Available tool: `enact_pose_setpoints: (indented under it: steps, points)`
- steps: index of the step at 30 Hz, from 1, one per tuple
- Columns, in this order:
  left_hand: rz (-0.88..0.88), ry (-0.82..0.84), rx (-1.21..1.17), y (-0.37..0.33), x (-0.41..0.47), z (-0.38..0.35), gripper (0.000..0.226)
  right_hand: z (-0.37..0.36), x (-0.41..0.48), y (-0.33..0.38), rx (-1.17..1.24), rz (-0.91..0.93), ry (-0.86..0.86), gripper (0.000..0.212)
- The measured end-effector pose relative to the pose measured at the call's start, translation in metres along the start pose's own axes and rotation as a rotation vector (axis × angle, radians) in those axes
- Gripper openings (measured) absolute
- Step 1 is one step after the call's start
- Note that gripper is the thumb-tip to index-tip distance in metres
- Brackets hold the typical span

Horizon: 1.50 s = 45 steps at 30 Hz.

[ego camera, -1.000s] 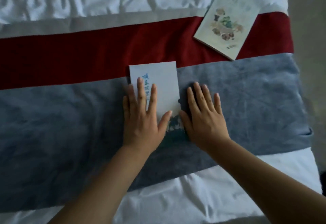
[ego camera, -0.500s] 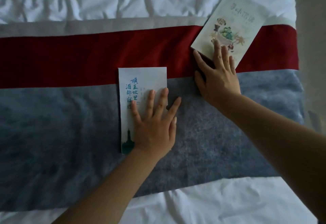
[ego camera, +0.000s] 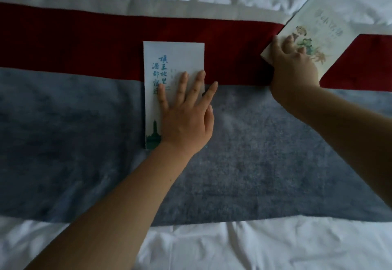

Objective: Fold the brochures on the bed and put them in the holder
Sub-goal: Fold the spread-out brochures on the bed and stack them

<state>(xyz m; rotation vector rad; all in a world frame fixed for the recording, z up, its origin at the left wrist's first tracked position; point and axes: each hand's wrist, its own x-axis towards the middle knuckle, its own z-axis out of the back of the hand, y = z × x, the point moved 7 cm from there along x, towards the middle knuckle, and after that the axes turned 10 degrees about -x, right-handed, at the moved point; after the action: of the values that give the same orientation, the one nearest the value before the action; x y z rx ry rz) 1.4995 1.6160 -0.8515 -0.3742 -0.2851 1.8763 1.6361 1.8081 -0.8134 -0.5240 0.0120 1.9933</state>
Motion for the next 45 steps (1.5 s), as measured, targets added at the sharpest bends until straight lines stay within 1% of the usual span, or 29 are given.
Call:
enact_pose_setpoints:
  steps: [7, 14, 18, 20, 23, 25, 27, 31, 33, 35, 38, 41, 43, 45]
  points:
    - [0.098, -0.036, -0.032, 0.085, -0.027, 0.035, 0.06, -0.011, -0.091, 0.126, 0.071, 0.287, -0.029, 0.092]
    - [0.046, 0.026, -0.024, 0.139, -0.078, 0.053, 0.062, -0.026, -0.156, 0.216, 0.116, 0.414, -0.028, 0.094]
    - [0.034, 0.007, -0.046, 0.154, -0.103, 0.062, 0.063, -0.03, -0.188, 0.25, 0.135, 0.518, -0.036, 0.094]
    - [0.071, -0.011, -0.035, 0.161, -0.117, 0.067, 0.066, -0.032, -0.204, 0.259, 0.163, 0.559, -0.047, 0.091]
    - [0.189, -0.026, 0.039, 0.174, -0.142, 0.077, 0.08, -0.033, -0.225, 0.262, 0.223, 0.626, -0.088, 0.081]
    - [0.239, -0.005, 0.085, 0.182, -0.16, 0.082, 0.095, -0.037, -0.233, 0.262, 0.245, 0.653, -0.067, 0.081]
    - [0.292, 0.022, 0.085, 0.189, -0.176, 0.086, 0.11, -0.039, -0.235, 0.257, 0.297, 0.604, -0.038, 0.081]
    - [0.373, 0.015, 0.007, 0.195, -0.192, 0.091, 0.126, -0.041, -0.231, 0.231, 0.385, 0.299, -0.011, 0.075]
    - [0.4, 0.03, -0.03, 0.191, -0.191, 0.088, 0.131, -0.042, -0.226, 0.219, 0.448, 0.142, 0.01, 0.068]
    - [0.44, 0.035, -0.08, 0.185, -0.187, 0.082, 0.134, -0.04, -0.22, 0.212, 0.503, 0.021, 0.019, 0.067]
    - [0.505, 0.019, -0.145, 0.179, -0.181, 0.074, 0.131, -0.034, -0.212, 0.205, 0.577, -0.089, -0.019, 0.076]
    - [0.555, -0.023, -0.239, 0.182, -0.177, 0.071, 0.121, -0.034, -0.202, 0.197, 0.656, -0.184, -0.002, 0.078]
    - [0.575, -0.022, -0.263, 0.183, -0.176, 0.07, 0.121, -0.036, -0.199, 0.194, 0.684, -0.205, 0.029, 0.077]
    - [0.582, 0.006, -0.254, 0.182, -0.176, 0.068, 0.127, -0.037, -0.198, 0.194, 0.683, -0.188, 0.055, 0.076]
